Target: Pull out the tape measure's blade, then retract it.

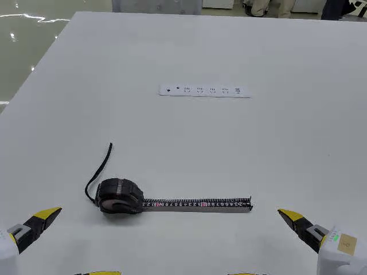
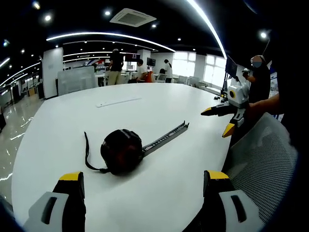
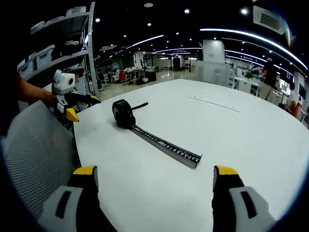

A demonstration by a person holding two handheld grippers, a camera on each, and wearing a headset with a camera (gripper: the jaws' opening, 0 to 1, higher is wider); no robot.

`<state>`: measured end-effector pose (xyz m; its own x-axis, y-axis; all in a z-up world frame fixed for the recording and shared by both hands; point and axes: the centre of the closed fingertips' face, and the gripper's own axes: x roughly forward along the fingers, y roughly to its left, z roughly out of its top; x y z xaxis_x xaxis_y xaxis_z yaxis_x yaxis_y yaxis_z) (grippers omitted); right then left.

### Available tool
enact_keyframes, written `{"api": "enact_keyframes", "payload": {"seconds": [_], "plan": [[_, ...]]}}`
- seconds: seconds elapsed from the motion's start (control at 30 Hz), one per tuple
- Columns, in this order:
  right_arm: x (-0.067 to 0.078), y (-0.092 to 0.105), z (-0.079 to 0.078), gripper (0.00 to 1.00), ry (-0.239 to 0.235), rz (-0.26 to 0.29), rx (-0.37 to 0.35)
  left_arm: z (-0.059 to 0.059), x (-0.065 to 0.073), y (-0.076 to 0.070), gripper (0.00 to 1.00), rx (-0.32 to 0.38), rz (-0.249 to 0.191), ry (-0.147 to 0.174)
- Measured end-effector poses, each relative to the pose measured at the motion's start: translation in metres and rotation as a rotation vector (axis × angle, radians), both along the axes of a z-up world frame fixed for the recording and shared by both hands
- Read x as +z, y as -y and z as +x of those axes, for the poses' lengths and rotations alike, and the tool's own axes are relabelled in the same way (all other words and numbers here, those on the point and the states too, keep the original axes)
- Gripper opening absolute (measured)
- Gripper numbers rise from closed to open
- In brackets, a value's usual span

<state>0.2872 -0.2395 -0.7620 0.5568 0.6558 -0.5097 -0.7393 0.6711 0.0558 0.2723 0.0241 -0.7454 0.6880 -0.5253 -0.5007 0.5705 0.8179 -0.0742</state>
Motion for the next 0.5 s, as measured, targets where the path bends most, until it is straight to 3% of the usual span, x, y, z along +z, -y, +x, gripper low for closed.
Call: {"api": "enact_keyframes", "payload": {"seconds": [0.1,0.23,0.5], "plan": [[0.0017,0.0006,0.0005,1.0,0.004,-0.004,-0.001,0.0015,0.0023,-0.0033,1.0,0.022,-0.012,-0.008],[0.0013,0.0004,0.0007,1.0,0.004,-0.002,0.004,0.0004,0.0042,-0.0027,1.0,0.009,0.01,0.008],[0.0039,-0.0025,0.0003,1.0,0.017,0.006,0.01,0.0013,0.0058,-0.0014,1.0,0.013,0.01,0.012]]}}
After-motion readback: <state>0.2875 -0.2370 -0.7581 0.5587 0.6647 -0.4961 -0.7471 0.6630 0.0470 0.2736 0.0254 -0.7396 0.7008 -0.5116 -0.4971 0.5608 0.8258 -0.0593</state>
